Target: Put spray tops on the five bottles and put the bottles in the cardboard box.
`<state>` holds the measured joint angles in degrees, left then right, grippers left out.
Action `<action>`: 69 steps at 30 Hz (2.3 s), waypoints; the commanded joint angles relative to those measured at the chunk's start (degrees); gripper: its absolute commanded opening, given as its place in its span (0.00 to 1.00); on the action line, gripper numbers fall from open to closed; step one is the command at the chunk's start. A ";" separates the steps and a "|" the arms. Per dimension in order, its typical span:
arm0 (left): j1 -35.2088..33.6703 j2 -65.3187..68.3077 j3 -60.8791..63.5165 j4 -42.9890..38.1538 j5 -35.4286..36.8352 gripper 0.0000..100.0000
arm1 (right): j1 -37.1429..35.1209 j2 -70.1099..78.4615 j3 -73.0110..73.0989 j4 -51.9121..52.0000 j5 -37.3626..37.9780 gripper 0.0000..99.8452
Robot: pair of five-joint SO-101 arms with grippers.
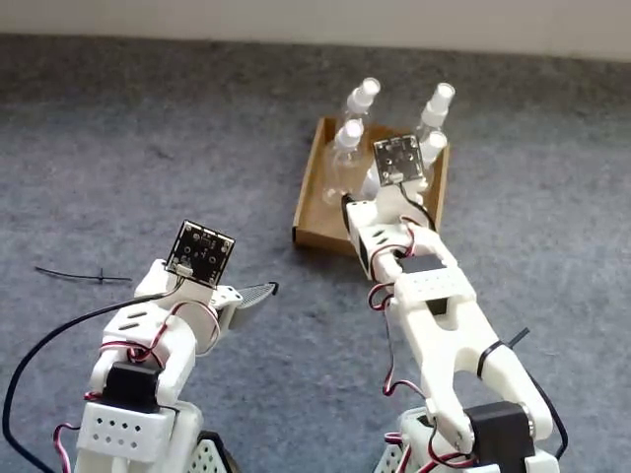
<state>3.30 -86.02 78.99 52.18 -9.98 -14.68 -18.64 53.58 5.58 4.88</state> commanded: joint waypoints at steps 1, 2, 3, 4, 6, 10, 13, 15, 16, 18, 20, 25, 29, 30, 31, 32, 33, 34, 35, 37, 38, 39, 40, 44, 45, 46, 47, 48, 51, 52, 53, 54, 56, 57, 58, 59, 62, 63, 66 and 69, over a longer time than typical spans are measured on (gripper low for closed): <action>-0.75 -0.84 -0.22 -1.41 0.35 0.37 | -0.31 -0.40 -0.31 -0.84 0.35 0.13; -0.75 -0.84 -0.22 -1.41 0.35 0.37 | -0.31 -0.40 -0.31 -0.84 0.35 0.15; -0.75 -0.84 -0.22 -1.41 0.35 0.37 | -0.31 -0.40 -0.31 -0.84 0.35 0.16; -0.75 -0.84 -0.22 -1.41 0.35 0.37 | -0.40 -0.40 -0.31 -0.84 0.35 0.17; -0.75 -0.84 -0.22 -1.41 0.35 0.37 | -0.66 -0.40 -0.31 -0.84 0.35 0.17; -0.92 -0.84 -0.22 -1.32 0.35 0.37 | -1.27 -0.48 -0.31 -0.75 0.35 0.17; -0.92 -0.84 -0.22 -1.32 0.35 0.37 | -1.27 -0.48 -0.40 -0.75 0.35 0.17; -0.92 -0.84 -0.22 -1.32 0.35 0.37 | -1.27 -0.48 -0.40 -0.75 0.35 0.17; -0.92 -0.84 -0.22 -1.32 0.35 0.37 | -1.27 -0.48 -0.40 -0.75 0.35 0.17; -0.92 -0.84 -0.22 -1.32 0.35 0.37 | -1.27 -0.48 -0.40 -0.75 0.35 0.17; -0.92 -0.84 -0.22 -1.32 0.35 0.37 | -1.27 -0.48 -0.40 -0.75 0.35 0.17; -1.01 -0.84 -0.22 -1.41 0.35 0.37 | -1.27 -0.48 -0.40 -0.75 0.35 0.17; -1.01 -0.84 -0.22 -1.49 0.35 0.37 | -1.27 -0.48 -0.40 -0.75 0.35 0.17; -1.01 -0.84 -0.22 -1.49 0.35 0.37 | -1.27 -0.48 -0.40 -0.75 0.35 0.17; -1.01 -0.84 -0.22 -1.49 0.35 0.37 | -1.27 -0.48 -0.40 -0.75 0.35 0.17; -1.01 -0.84 -0.22 -1.49 0.35 0.37 | -1.27 -0.48 -0.40 -0.75 0.35 0.17; -1.01 -0.84 -0.22 -1.49 0.35 0.37 | -1.27 -0.48 -0.40 -0.75 0.35 0.17; -1.01 -0.84 -0.22 -1.49 0.35 0.37 | -1.27 -0.48 -0.40 -0.75 0.35 0.17; -1.01 -0.84 -0.22 -1.49 0.35 0.37 | -1.27 -0.48 -0.40 -0.75 0.35 0.17; -1.01 -0.84 -0.22 -1.49 0.35 0.37 | -1.27 -0.48 -0.40 -0.75 0.35 0.17; -1.01 -0.84 -0.22 -1.49 0.35 0.37 | -1.27 -0.48 -0.40 -0.75 0.35 0.17; -1.01 -0.84 -0.22 -1.49 0.35 0.37 | -1.27 -0.48 -0.40 -0.75 0.35 0.17; -1.01 -0.84 -0.22 -1.49 0.35 0.37 | -1.27 -0.48 -0.40 -0.75 0.35 0.17; -1.01 -0.84 -0.22 -1.49 0.35 0.37 | -1.27 -0.48 -0.40 -0.75 0.35 0.18; -1.01 -0.84 -0.22 -1.49 0.35 0.37 | -1.27 -0.48 -0.40 -0.75 0.35 0.20; -1.01 -0.84 -0.22 -1.49 0.35 0.37 | -1.27 -0.48 -0.40 -0.75 0.35 0.22; -1.01 -0.84 -0.22 -1.49 0.35 0.37 | -1.27 -0.48 -0.40 -0.75 0.35 0.24; -1.01 -0.84 -0.22 -1.49 0.35 0.37 | -1.27 -0.48 -0.40 -0.75 0.35 0.25; -0.92 -0.84 -0.22 -1.49 0.35 0.37 | -1.27 -0.48 -0.40 -0.75 0.35 0.26; -0.92 -0.84 -0.22 -1.49 0.35 0.37 | -1.27 -0.48 -0.57 -0.75 0.35 0.26; -0.92 -0.84 -0.22 -1.49 0.35 0.37 | -1.27 -0.48 -0.66 -0.75 0.35 0.26; -0.92 -0.84 -0.22 -1.49 0.35 0.37 | -1.27 -0.48 -0.75 -0.75 0.35 0.26; -0.92 -0.84 -0.22 -1.49 0.35 0.37 | -1.27 -0.48 -0.75 -0.66 0.35 0.26; -0.92 -0.84 -0.22 -1.49 0.35 0.37 | -1.27 -0.48 -0.84 -0.13 0.35 0.26; -0.84 -0.84 -0.22 -1.49 0.35 0.37 | -1.27 -0.48 -0.84 1.71 0.35 0.26; -0.84 -0.84 -0.22 -1.49 0.35 0.37 | -1.27 -0.57 -1.01 4.00 0.35 0.26; -0.84 -0.84 -0.22 -1.49 0.35 0.37 | -1.27 -1.71 -3.65 6.11 0.35 0.26; -0.84 -0.84 -0.22 -1.49 0.35 0.37 | -1.27 -2.59 -4.62 6.11 0.35 0.26; -0.84 -0.84 -0.22 -1.49 0.35 0.37 | -1.27 -5.58 -6.02 9.45 0.35 0.26; -0.84 -0.84 -0.22 -1.49 0.35 0.37 | -1.27 -8.48 -9.01 14.99 0.35 0.26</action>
<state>2.77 -86.02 78.99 52.18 -9.98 -15.74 -22.86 50.24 16.84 4.88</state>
